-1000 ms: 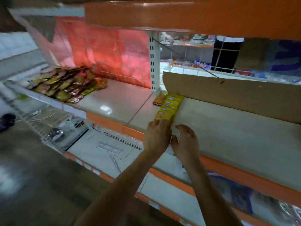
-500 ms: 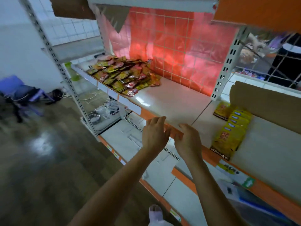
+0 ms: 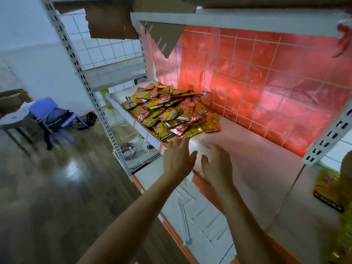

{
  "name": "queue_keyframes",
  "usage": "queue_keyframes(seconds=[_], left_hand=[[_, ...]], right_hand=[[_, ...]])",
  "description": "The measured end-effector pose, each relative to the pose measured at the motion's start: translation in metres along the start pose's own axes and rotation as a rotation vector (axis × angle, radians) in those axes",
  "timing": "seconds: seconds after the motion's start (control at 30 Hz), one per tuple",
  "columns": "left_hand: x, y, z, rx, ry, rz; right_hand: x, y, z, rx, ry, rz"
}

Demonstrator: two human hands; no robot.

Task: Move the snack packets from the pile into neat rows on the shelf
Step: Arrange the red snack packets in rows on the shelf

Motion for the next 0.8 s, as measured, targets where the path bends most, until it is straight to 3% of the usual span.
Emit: queue_keyframes(seconds=[0.4,0.8], left_hand=[[-0.003,0.091,0.048,0.061,0.0,-0.055],[-0.01,0.169,0.09,0.0,0.1,0.03]], right_hand=[[-0.042,0.087,0.033,0.044,0.039,0.009],[-0.079,0.169,0.054,-0.197,0.029,-0.064]])
Point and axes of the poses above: each hand's wrist, its own y-axis towards the middle knuckle, its own x-axis out of the back of the hand, z = x × y, the point moved 5 cm from there along y, towards the middle knuckle, and after that the axes turned 1 degree about y, right-handed, at the moved point
